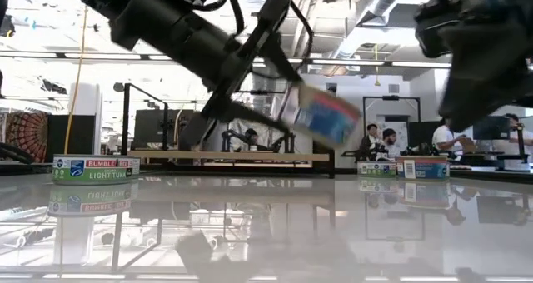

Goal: Stack canned seafood by type on shelf
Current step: Put the blue tuna can on the shelf

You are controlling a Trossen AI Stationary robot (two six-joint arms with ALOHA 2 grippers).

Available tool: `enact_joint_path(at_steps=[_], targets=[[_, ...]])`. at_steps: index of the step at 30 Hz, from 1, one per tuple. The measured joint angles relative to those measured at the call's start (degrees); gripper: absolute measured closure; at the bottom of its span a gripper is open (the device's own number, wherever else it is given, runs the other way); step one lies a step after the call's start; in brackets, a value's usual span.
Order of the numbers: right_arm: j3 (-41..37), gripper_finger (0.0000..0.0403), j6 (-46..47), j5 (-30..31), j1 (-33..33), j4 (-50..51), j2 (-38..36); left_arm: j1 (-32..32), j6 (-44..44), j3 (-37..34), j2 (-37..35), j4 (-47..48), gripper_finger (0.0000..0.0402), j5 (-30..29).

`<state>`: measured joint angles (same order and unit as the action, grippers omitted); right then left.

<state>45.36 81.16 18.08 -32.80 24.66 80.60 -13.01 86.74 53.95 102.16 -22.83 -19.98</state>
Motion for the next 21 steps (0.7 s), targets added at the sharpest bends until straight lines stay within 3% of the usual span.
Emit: enact_joint_path(at_steps=[7,12,18,21], targets=[[0.00,0.0274,4.06,0.04,-2.98,-0.04,3.92,9.52,-6.40,0.02,-10.47,11.56,0.0214,-0.90],[0.00,0.0275,6.93,0.35,-3.21,-0.26,5.04,20.22,-13.67,0.06,-16.09,12.70,0.0214,2.16],[0.00,0.0275,7.04,2.49,-0.98,-0.22,4.79,32.02,-17.18,1.93,-14.16,12.83,0.0214,12.90],[0.00,0.0275,6.92,2.63,1.83,0.27,4.68,34.99,-18.71,4.38,-11.22,12.80,0.0214,14.09]])
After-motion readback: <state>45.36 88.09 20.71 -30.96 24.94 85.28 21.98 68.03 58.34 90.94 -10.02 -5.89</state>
